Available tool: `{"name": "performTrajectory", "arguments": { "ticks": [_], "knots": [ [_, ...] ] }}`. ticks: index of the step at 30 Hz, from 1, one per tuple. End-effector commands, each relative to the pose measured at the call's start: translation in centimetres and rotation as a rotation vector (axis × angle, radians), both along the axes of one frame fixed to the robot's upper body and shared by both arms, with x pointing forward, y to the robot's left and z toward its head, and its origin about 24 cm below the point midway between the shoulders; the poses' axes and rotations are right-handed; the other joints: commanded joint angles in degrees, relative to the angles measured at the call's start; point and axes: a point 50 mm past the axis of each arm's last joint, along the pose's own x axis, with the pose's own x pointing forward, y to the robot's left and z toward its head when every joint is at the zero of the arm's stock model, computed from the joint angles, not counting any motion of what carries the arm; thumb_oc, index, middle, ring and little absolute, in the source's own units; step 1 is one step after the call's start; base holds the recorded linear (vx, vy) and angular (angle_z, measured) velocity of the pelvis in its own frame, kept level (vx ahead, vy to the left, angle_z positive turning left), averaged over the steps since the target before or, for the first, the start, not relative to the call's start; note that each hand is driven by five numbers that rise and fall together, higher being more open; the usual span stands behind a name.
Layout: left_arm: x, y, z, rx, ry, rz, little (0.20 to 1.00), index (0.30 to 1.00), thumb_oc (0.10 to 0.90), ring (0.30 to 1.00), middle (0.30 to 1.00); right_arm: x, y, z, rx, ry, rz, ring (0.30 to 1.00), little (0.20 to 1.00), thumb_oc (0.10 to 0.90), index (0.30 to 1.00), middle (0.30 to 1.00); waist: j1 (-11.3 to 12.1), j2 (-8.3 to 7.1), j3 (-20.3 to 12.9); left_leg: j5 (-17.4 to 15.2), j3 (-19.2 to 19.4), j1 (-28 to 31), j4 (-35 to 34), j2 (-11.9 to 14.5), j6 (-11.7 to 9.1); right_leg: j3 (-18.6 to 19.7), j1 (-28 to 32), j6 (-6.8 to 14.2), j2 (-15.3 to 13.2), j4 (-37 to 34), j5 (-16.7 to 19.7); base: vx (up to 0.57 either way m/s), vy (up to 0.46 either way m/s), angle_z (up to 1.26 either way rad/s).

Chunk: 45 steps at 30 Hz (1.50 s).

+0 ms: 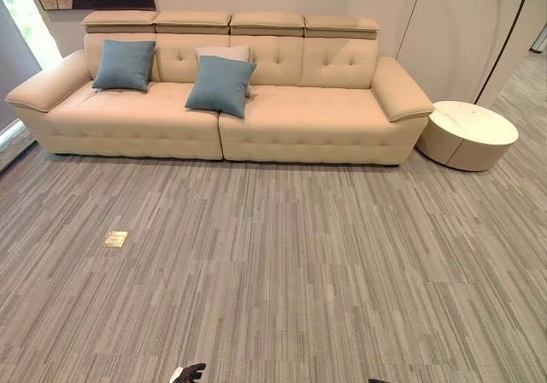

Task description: Pick up all the scattered cushions and arrange them neatly on the sofa.

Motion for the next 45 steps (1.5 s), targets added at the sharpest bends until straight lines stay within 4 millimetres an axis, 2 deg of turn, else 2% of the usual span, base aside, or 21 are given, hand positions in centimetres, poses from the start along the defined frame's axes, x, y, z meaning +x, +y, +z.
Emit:
{"name": "performTrajectory", "arguments": {
  "ticks": [1,13,18,21,23,24,25,27,29,30,31,32,33,37,38,39,40,42,43,44,45],
  "knots": [
    [1.6,-1.5,-0.1,-0.016,0.000,-0.083,0.900,0.900,0.800,0.900,0.900,1.0,-0.5,0.2,-0.012,-0.015,0.033,0.900,0.900,0.800,0.900,0.900,-0.3,0.37,1.2,-4.5,-0.4,0.9,0.1,1.6,-2.2,-0.1,0.7,4.2,-1.6,0.3,-1.7,0.05,-0.030,0.00],
    [1.7,-1.3,0.0,-0.017,0.003,-0.072,0.900,0.900,0.800,0.900,0.900,1.4,-0.5,0.3,-0.008,-0.019,0.050,0.900,0.900,0.800,0.900,0.900,-0.7,0.75,2.2,-4.5,-0.1,1.3,0.1,2.6,-2.2,0.9,0.0,3.4,-0.8,1.2,-2.6,0.05,-0.044,-0.05],
    [3.3,-1.5,0.4,-0.026,-0.054,-0.064,0.900,0.900,0.800,0.900,0.900,2.5,-0.8,0.6,-0.019,-0.046,0.064,0.900,0.900,0.800,0.900,0.900,-0.8,0.80,3.8,-3.5,-0.5,-0.7,0.1,3.7,-2.7,1.7,-3.1,2.2,0.4,3.4,-4.0,0.06,-0.121,-0.01],
    [3.8,-1.5,0.6,-0.029,-0.073,-0.065,0.900,0.900,0.800,0.900,0.900,3.5,-1.2,1.0,-0.029,-0.077,0.070,0.900,0.900,0.800,0.900,0.900,-0.6,0.22,5.8,-5.7,0.1,-6.4,10.9,3.5,-3.3,2.4,-4.2,0.9,0.1,5.8,-5.8,0.02,-0.086,0.01],
    [4.8,-1.6,0.9,-0.021,-0.104,-0.091,0.900,0.900,0.800,0.900,0.900,4.5,-1.6,1.4,-0.045,-0.106,0.078,0.900,0.900,0.800,0.900,0.900,0.2,-0.49,8.6,-2.4,0.9,-15.0,23.1,4.2,-4.9,1.5,-4.2,-0.3,-0.3,6.5,-6.5,0.01,-0.131,0.18],
    [5.1,-1.7,1.0,-0.013,-0.112,-0.112,0.900,0.900,0.800,0.900,0.900,4.3,-2.0,1.4,-0.061,-0.095,0.076,0.900,0.900,0.800,0.900,0.900,0.9,-1.19,9.7,-0.6,3.4,-20.0,27.5,5.1,-4.4,0.7,-3.5,-0.7,-0.3,6.2,-7.4,0.07,-0.120,0.20],
    [5.1,-1.7,1.0,-0.013,-0.112,-0.112,0.900,0.900,0.800,0.900,0.900,4.3,-2.0,1.4,-0.061,-0.095,0.076,0.900,0.900,0.800,0.900,0.900,0.8,-1.14,9.6,-0.8,3.4,-20.2,27.8,5.2,-4.4,0.7,-3.6,-0.7,-0.3,6.2,-7.4,0.19,-0.077,0.30],
    [4.6,-1.6,0.9,-0.013,-0.106,-0.099,0.900,0.900,0.800,0.900,0.900,3.3,-2.3,1.2,-0.072,-0.059,0.064,0.900,0.900,0.800,0.900,0.900,2.1,-1.79,8.9,-2.1,6.8,-22.9,22.9,5.0,-3.4,-0.4,-1.0,0.2,-0.2,4.5,-8.0,0.33,0.036,0.40],
    [3.2,-1.1,0.5,-0.011,-0.072,-0.054,0.900,0.900,0.800,0.900,0.900,2.3,-2.0,0.9,-0.062,-0.033,0.054,0.900,0.900,0.800,0.900,0.900,4.2,-2.15,7.6,1.2,7.6,-23.6,13.2,4.6,-3.7,-1.0,2.3,1.6,0.3,2.4,-8.6,0.49,0.128,0.18],
    [2.9,-1.0,0.4,-0.011,-0.059,-0.037,0.900,0.900,0.800,0.900,0.900,2.2,-1.8,0.8,-0.056,-0.029,0.053,0.900,0.900,0.800,0.900,0.900,5.0,-2.42,7.4,2.3,7.0,-24.0,8.9,4.5,-3.9,-1.1,3.5,2.1,0.3,1.9,-8.9,0.61,0.205,0.04],
    [1.9,-0.4,0.2,-0.017,-0.023,0.033,0.900,0.900,0.800,0.900,0.900,2.1,-1.5,0.6,-0.053,-0.019,0.055,0.900,0.900,0.800,0.900,0.900,7.1,-3.49,6.9,3.9,3.6,-25.2,3.6,4.0,-4.4,-0.6,5.1,3.1,0.0,2.0,-9.7,0.42,0.153,-0.06],
    [1.9,-0.4,0.2,-0.017,-0.023,0.033,0.900,0.900,0.800,0.900,0.900,2.1,-1.5,0.6,-0.053,-0.019,0.055,0.900,0.900,0.800,0.900,0.900,7.1,-3.49,7.0,3.9,3.6,-25.1,3.6,4.0,-4.4,-0.6,5.1,3.1,0.0,2.0,-9.7,0.64,0.352,-0.22],
    [-0.1,-0.1,-0.3,-0.014,0.040,0.093,0.900,0.900,0.800,0.900,0.900,1.9,-1.4,0.5,-0.050,-0.018,0.021,0.900,0.900,0.800,0.900,0.900,7.9,-3.92,5.6,5.8,1.3,-23.7,3.7,2.7,-3.6,0.9,6.9,4.7,-0.8,2.7,-9.2,0.45,0.310,-0.32],
    [-0.5,0.8,-0.2,0.006,0.044,0.128,0.900,0.900,0.800,0.900,0.900,2.1,-0.9,0.5,-0.021,-0.045,-0.035,0.900,0.900,0.800,0.900,0.900,7.7,-5.47,4.4,4.1,1.7,-21.9,6.4,0.5,-1.1,3.1,3.7,6.4,-4.3,11.1,-3.5,0.37,0.301,-0.55],
    [-0.1,1.1,0.0,0.013,0.034,0.124,0.900,0.900,0.800,0.900,0.900,2.4,-0.3,0.5,-0.006,-0.051,-0.015,0.900,0.900,0.800,0.900,0.900,7.7,-6.09,4.2,2.8,1.9,-20.6,6.8,-0.6,0.2,3.9,1.6,7.7,-5.8,16.9,0.9,0.46,0.494,-0.28],
    [0.7,1.3,0.2,0.020,0.009,0.104,0.900,0.900,0.800,0.900,0.900,3.1,0.2,0.5,-0.005,-0.057,0.032,0.900,0.900,0.800,0.900,0.900,6.7,-5.39,4.7,0.2,1.9,-16.3,6.4,-1.8,2.3,3.2,-3.9,8.6,-9.0,29.8,8.8,0.50,0.529,-0.05],
    [1.5,1.3,0.4,0.026,-0.014,0.083,0.900,0.900,0.800,0.900,0.900,3.2,0.3,0.6,-0.005,-0.060,0.039,0.900,0.900,0.800,0.900,0.900,5.9,-4.93,5.0,-1.0,1.6,-14.1,6.1,-2.4,3.3,2.6,-5.0,8.2,-9.9,33.7,11.4,0.50,0.495,0.16],
    [3.4,1.6,1.1,0.041,-0.070,0.058,0.900,0.900,0.800,0.900,0.900,3.6,0.3,0.7,0.002,-0.083,0.017,0.900,0.900,0.800,0.900,0.900,4.3,-3.52,5.8,-3.0,1.0,-10.2,5.5,-2.3,4.3,1.6,-8.3,7.3,-10.5,41.0,11.6,0.39,0.286,0.45],
    [3.4,1.6,1.1,0.041,-0.070,0.058,0.900,0.900,0.800,0.900,0.900,3.6,0.3,0.7,0.002,-0.083,0.017,0.900,0.900,0.800,0.900,0.900,4.2,-3.43,5.7,-3.0,0.9,-10.3,5.5,-2.2,4.2,1.5,-8.4,7.3,-10.4,40.9,11.7,0.45,0.222,0.57],
    [5.2,1.9,1.8,0.044,-0.132,0.065,0.900,0.900,0.800,0.900,0.900,3.4,0.6,0.6,0.014,-0.080,0.023,0.900,0.900,0.800,0.900,0.900,2.2,-2.22,6.9,-4.4,-0.4,-5.7,4.1,-2.1,4.3,-0.1,-12.6,6.0,-9.4,40.3,7.0,0.29,0.113,0.53],
    [5.3,1.9,1.8,0.044,-0.132,0.065,0.900,0.900,0.800,0.900,0.900,3.4,0.6,0.6,0.013,-0.080,0.023,0.900,0.900,0.800,0.900,0.900,2.1,-2.11,6.8,-4.4,-0.5,-5.8,4.1,-2.0,4.3,-0.3,-12.6,5.9,-9.3,40.1,7.1,0.42,0.151,0.40]
  ]
}}
